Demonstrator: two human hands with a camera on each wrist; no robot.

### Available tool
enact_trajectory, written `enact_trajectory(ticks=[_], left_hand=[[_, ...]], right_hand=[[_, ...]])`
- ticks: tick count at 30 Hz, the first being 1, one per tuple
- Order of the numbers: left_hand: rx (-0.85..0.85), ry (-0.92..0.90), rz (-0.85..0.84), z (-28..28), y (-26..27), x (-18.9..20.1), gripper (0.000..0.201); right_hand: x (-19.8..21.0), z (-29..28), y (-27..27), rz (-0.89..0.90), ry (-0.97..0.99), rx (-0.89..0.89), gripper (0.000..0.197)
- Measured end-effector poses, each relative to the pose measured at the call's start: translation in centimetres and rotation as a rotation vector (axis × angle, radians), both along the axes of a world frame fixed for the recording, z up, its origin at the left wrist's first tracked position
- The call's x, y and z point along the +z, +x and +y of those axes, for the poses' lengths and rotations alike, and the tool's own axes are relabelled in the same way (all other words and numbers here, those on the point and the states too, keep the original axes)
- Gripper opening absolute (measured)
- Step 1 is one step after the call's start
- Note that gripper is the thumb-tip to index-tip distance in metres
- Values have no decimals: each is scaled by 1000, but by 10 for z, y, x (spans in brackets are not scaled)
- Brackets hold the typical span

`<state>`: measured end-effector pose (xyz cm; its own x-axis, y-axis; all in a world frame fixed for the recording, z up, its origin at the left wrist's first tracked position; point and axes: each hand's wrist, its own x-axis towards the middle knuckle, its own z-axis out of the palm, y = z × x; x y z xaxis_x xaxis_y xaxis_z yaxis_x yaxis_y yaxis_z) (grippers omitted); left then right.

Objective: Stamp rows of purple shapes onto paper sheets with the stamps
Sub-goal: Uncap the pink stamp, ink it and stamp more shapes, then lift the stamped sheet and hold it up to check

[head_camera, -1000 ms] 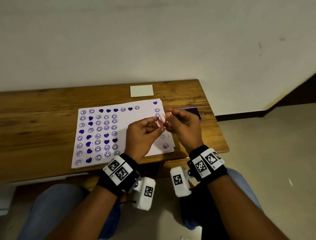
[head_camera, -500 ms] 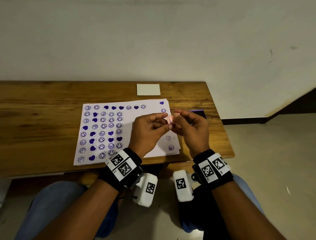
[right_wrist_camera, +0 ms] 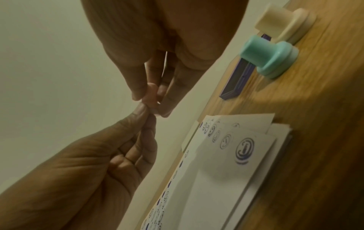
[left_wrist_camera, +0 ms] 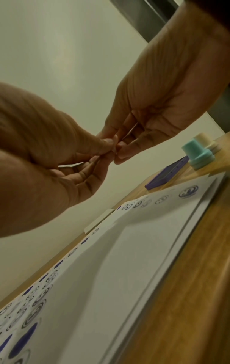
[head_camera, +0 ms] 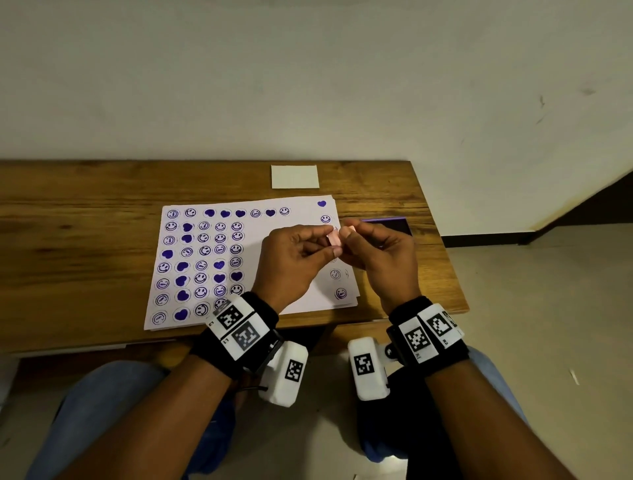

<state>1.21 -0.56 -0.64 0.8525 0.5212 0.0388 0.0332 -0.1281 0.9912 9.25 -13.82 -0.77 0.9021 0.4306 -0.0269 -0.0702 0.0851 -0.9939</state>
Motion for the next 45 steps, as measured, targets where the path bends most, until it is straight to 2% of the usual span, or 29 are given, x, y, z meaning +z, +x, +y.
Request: enact_trajectory(ticks=[9,12,15,17,19,22,27,34,37,39,41,45], left_hand=[[-8,77,9,-3,-4,-2,40],[-35,81,23,-10,-2,-1,40],[-2,197,46,-21,-2,-1,36],[-2,259,48,-27,-4,-3,32],[-21,297,69,-31,-5,-6,28],[-46,356,103,-34,-6,-11,25],[-70,393,155,-39,-3,-14,21],[-110,440,186,-31,-12,-10,24],[-87,463,197,-12,-25,-2,25],[-33,459,226,10,-37,5,24],[39,417,260,35,-47,13,23],[203,273,366,91,-71,29,21]], right_hand=[[-4,0,1,-53,-114,28,28],[1,-7,5,-138,-172,26,23],[12,-28,17,-253,-243,-79,12],[18,-51,30,-346,-385,-219,13],[17,-74,43,-389,-616,-304,17],[6,-93,54,-359,-906,-300,20],[-3,-105,55,-376,-1096,-207,23],[-1,-104,48,-319,-1120,-150,27],[5,-102,46,-310,-1150,-175,39],[15,-98,42,-386,-1162,-248,45],[28,-87,32,-514,-1121,-262,39],[43,-38,0,-700,-977,-115,26]])
